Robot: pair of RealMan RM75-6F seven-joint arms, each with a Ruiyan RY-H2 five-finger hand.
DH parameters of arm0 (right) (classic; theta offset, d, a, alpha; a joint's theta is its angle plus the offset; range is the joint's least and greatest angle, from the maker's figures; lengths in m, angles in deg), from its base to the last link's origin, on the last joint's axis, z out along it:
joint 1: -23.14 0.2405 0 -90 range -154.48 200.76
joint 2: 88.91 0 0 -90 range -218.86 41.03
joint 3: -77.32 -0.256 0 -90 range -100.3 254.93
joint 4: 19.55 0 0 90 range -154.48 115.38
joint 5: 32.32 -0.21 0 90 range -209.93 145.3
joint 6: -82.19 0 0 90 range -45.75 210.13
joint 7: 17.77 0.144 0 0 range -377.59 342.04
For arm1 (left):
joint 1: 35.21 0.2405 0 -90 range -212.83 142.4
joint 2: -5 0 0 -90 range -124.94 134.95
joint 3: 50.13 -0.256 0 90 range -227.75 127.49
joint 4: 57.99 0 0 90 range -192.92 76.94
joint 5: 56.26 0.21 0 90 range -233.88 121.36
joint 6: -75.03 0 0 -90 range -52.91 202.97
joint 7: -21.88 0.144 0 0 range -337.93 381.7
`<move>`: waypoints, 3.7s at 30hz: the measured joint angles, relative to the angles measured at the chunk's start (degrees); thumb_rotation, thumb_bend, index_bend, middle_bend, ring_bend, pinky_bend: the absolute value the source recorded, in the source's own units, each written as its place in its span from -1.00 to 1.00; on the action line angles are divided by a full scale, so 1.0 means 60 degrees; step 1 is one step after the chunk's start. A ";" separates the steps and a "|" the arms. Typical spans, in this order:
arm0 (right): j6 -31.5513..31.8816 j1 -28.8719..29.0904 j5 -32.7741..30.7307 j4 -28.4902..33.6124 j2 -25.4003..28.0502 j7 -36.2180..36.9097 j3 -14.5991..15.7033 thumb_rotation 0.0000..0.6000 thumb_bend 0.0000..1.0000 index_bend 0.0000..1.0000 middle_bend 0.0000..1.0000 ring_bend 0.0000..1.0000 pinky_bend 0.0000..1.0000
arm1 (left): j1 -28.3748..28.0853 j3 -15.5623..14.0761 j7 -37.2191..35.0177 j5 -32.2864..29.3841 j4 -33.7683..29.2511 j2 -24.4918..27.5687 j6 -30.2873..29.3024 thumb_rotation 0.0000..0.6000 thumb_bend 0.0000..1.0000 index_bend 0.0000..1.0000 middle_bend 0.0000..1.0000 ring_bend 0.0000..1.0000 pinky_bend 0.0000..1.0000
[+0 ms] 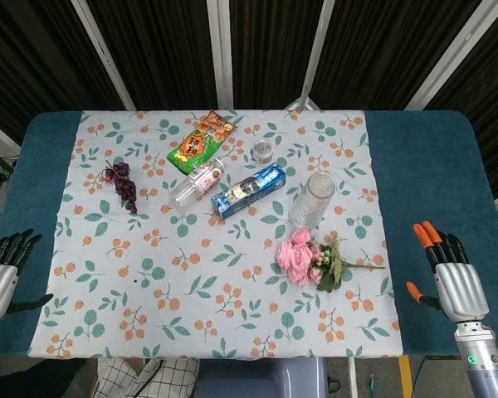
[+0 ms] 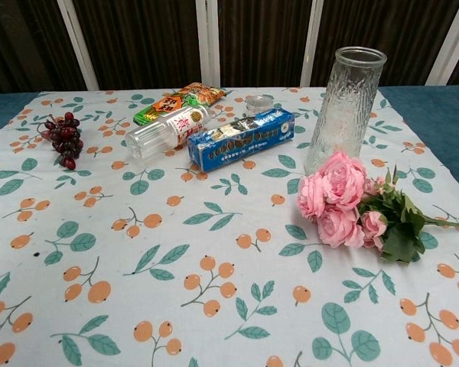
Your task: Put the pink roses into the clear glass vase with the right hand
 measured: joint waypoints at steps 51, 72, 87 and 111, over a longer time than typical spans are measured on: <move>-0.3598 0.2134 -0.2406 0.1535 -0.1443 -0.2048 -0.0233 1.00 -0.42 -1.00 -1.00 -1.00 -1.00 | -0.0030 0.0044 -0.0569 -0.0171 -0.0242 0.0245 0.0243 1.00 -1.00 -1.00 -1.00 -1.00 -1.00; -0.3387 0.2909 -0.3034 -0.0368 -0.3606 -0.2929 -0.0684 1.00 -0.42 -0.06 -0.14 0.09 -0.29 | -0.0089 0.0016 -0.0837 -0.0127 -0.0308 0.0352 0.0368 1.00 -1.00 -1.00 -1.00 -1.00 -1.00; -0.2463 0.2619 -0.2227 0.0488 -0.2894 -0.1973 -0.0800 1.00 -0.37 0.18 -0.08 0.15 -0.29 | -0.0099 -0.0002 -0.0834 -0.0134 -0.0354 0.0360 0.0405 1.00 -1.00 -1.00 -1.00 -1.00 -1.00; -0.0438 0.2815 -0.4597 0.1549 -0.1498 0.3150 -0.5667 1.00 -0.37 0.18 -0.08 0.14 -0.29 | -0.0124 -0.0028 -0.0603 -0.0085 -0.0385 0.0284 0.0413 1.00 -1.00 -1.00 -1.00 -1.00 -1.00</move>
